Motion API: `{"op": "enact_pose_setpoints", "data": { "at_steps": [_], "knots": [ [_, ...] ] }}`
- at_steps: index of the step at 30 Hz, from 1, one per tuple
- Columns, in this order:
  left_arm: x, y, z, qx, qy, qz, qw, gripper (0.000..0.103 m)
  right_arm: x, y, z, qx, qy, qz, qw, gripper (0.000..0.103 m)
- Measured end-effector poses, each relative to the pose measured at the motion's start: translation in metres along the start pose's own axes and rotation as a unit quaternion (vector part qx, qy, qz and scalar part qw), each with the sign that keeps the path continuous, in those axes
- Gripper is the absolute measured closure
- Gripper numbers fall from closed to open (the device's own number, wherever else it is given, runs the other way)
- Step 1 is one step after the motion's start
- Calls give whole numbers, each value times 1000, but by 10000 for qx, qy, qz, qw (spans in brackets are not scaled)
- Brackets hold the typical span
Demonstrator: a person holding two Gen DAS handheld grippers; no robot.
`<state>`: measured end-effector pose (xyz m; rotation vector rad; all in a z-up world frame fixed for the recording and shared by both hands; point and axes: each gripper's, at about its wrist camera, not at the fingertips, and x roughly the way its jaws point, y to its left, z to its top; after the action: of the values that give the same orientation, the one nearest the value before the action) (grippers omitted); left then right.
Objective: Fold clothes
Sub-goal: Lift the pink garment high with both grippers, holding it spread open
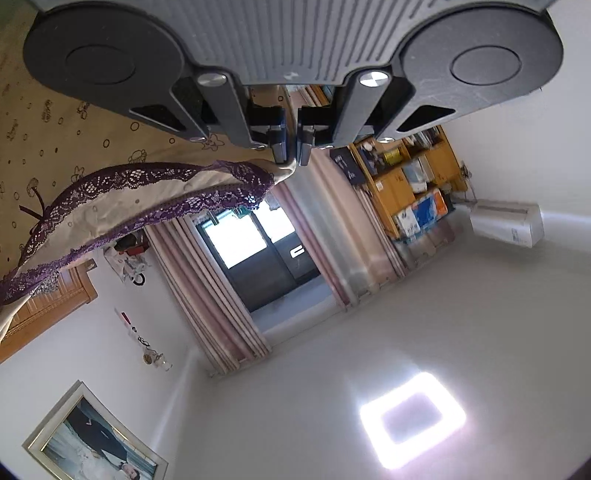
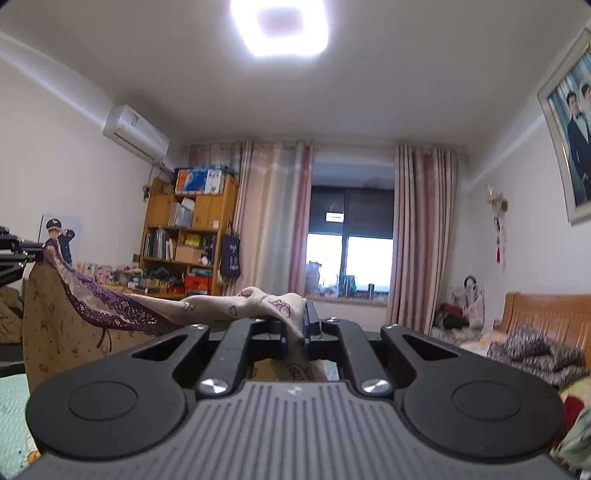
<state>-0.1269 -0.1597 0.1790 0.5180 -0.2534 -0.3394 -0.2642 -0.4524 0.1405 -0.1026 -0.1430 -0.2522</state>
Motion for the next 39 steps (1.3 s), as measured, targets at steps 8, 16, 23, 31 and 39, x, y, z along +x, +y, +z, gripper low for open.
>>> {"op": "enact_pose_setpoints", "data": {
  "at_steps": [8,16,23,31,39],
  "knots": [
    [37,29,80,320,-423,256,9983,92,19,-35,59,148,-590,203,9979,93],
    [77,10,61,719,-117,389,9966,92,53,-29,33,181,-82,345,9992,93],
    [77,26,26,707,304,361,9964,91,63,17,15,-125,472,467,9977,93],
    [12,107,70,601,-317,983,9928,85,21,45,73,-254,-237,643,9973,93],
    [-2,84,81,810,-191,751,9937,85,0,34,85,-72,-279,701,9971,93]
  ]
}}
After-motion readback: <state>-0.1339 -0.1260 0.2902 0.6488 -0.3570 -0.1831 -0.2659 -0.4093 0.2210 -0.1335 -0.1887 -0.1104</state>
